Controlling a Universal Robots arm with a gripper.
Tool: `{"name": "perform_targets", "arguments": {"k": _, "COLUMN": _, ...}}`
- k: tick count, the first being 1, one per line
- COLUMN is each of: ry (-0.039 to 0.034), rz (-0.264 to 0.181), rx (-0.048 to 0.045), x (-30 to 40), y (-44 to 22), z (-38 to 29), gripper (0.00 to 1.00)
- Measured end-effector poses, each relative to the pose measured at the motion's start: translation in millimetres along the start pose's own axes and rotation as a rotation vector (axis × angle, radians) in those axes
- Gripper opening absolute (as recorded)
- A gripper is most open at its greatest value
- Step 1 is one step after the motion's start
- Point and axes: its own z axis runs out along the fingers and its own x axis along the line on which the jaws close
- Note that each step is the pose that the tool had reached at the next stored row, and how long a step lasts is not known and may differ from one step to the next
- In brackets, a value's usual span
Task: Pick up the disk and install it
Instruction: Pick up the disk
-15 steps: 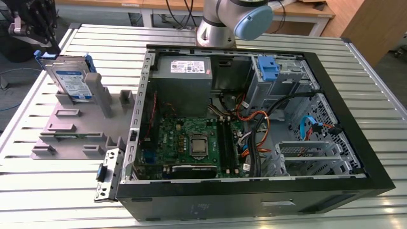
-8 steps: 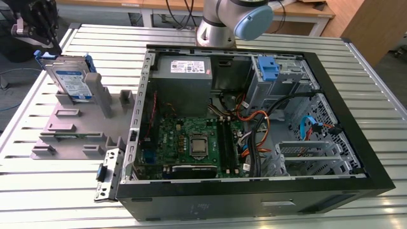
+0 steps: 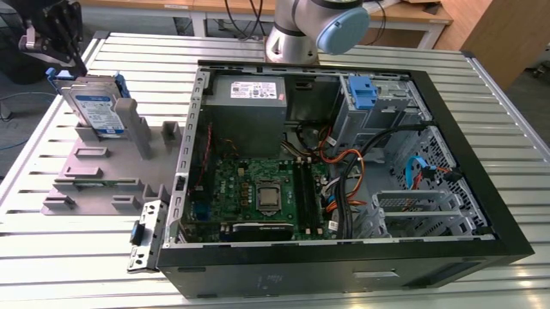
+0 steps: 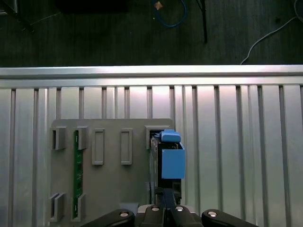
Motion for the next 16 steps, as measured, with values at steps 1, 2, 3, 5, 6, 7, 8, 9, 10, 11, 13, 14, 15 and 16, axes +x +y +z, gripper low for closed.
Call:
{"name": "perform_targets", "arguments": {"k": 1, "ry": -0.0002, "rz": 0.004, "rx": 0.0002, "x": -0.2, "y": -0.2, "z": 0.6, "gripper": 0.11}}
{"name": "perform_targets", "arguments": {"k": 2, "ry": -0.0004, "rz": 0.008, "rx": 0.0004, "x": -0.4, "y": -0.4, "z": 1.2, "gripper": 0.11}}
{"name": "perform_targets", "arguments": {"k": 3, "ry": -0.0006, "rz": 0.012, "rx": 0.0006, "x": -0.7, "y": -0.5, "z": 1.7, "gripper": 0.11}}
{"name": "perform_targets", "arguments": {"k": 5, "ry": -0.0007, "rz": 0.015, "rx": 0.0005, "x": -1.7, "y": -0.7, "z": 2.2, "gripper": 0.11}}
{"name": "perform_targets", "arguments": {"k": 6, "ry": -0.0007, "rz": 0.015, "rx": 0.0007, "x": -2.2, "y": -0.7, "z": 2.4, "gripper": 0.11}}
{"name": "perform_targets", "arguments": {"k": 7, "ry": -0.0008, "rz": 0.015, "rx": 0.0007, "x": -2.2, "y": -0.8, "z": 2.5, "gripper": 0.11}}
{"name": "perform_targets", "arguments": {"k": 8, "ry": -0.0008, "rz": 0.015, "rx": 0.0008, "x": -2.3, "y": -1.0, "z": 2.6, "gripper": 0.11}}
{"name": "perform_targets", "arguments": {"k": 9, "ry": -0.0007, "rz": 0.015, "rx": 0.0005, "x": -2.5, "y": -1.1, "z": 2.6, "gripper": 0.11}}
{"name": "perform_targets", "arguments": {"k": 10, "ry": -0.0007, "rz": 0.015, "rx": 0.0006, "x": -2.8, "y": -1.2, "z": 2.8, "gripper": 0.11}}
{"name": "perform_targets", "arguments": {"k": 11, "ry": -0.0007, "rz": 0.015, "rx": 0.0005, "x": -3.2, "y": -1.2, "z": 3.0, "gripper": 0.11}}
{"name": "perform_targets", "arguments": {"k": 13, "ry": -0.0012, "rz": 0.015, "rx": 0.0007, "x": -3.9, "y": -1.2, "z": 3.5, "gripper": 0.11}}
{"name": "perform_targets", "arguments": {"k": 14, "ry": -0.0012, "rz": 0.015, "rx": 0.0007, "x": -4.0, "y": -1.2, "z": 3.5, "gripper": 0.11}}
{"name": "perform_targets", "arguments": {"k": 15, "ry": -0.0012, "rz": 0.015, "rx": 0.0006, "x": -4.0, "y": -1.2, "z": 3.5, "gripper": 0.11}}
{"name": "perform_targets", "arguments": {"k": 16, "ry": -0.0012, "rz": 0.015, "rx": 0.0005, "x": -4.0, "y": -1.2, "z": 3.5, "gripper": 0.11}}
